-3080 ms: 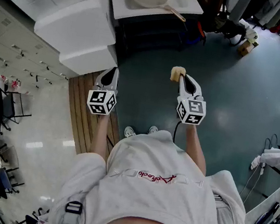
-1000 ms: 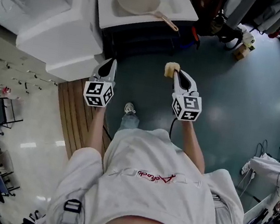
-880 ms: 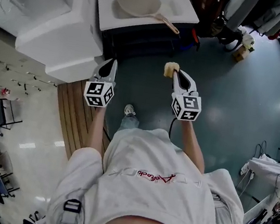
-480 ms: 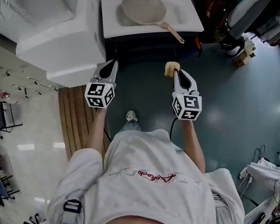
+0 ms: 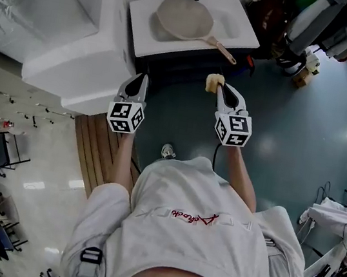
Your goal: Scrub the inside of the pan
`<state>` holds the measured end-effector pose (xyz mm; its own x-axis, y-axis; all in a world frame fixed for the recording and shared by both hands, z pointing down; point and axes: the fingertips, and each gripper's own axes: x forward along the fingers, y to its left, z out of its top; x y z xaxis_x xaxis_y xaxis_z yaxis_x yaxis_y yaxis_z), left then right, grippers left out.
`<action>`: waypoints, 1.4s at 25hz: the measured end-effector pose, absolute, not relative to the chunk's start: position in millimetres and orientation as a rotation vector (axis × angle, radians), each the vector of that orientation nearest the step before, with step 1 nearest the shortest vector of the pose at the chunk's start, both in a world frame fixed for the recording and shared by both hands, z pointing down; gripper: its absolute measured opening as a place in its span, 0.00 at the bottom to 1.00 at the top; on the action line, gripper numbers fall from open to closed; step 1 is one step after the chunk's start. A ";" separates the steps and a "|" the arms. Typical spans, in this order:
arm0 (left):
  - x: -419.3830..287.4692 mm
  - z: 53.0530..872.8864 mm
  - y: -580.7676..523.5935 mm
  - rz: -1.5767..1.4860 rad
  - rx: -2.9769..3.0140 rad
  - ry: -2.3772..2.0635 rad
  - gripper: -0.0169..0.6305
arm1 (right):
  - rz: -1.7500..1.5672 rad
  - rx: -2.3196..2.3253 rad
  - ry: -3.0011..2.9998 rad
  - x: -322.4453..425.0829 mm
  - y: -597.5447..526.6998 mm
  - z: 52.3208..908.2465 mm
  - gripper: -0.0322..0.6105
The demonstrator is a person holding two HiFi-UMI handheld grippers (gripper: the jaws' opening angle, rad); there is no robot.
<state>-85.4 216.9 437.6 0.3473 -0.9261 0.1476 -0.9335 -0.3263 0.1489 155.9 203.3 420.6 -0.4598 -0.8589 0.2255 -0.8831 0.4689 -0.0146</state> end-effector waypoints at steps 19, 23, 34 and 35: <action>-105.9 451.2 161.9 0.069 2.434 -1.608 0.02 | 0.214 1.579 -2.476 132.4 156.9 433.8 0.10; -102.5 456.2 159.1 0.080 2.435 -1.599 0.02 | 0.226 1.585 -2.473 135.8 154.8 438.6 0.10; -95.3 464.3 147.0 0.125 2.443 -1.580 0.02 | 0.245 1.573 -2.487 136.2 142.5 447.6 0.10; -94.7 465.2 145.2 0.132 2.446 -1.576 0.02 | 0.249 1.577 -2.488 136.7 140.8 448.6 0.10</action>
<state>-94.7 145.2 465.2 0.4180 -0.8867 0.1977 -0.9072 -0.3961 0.1415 136.7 140.8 448.6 -0.4188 -0.8746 0.2441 -0.9057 0.4218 -0.0425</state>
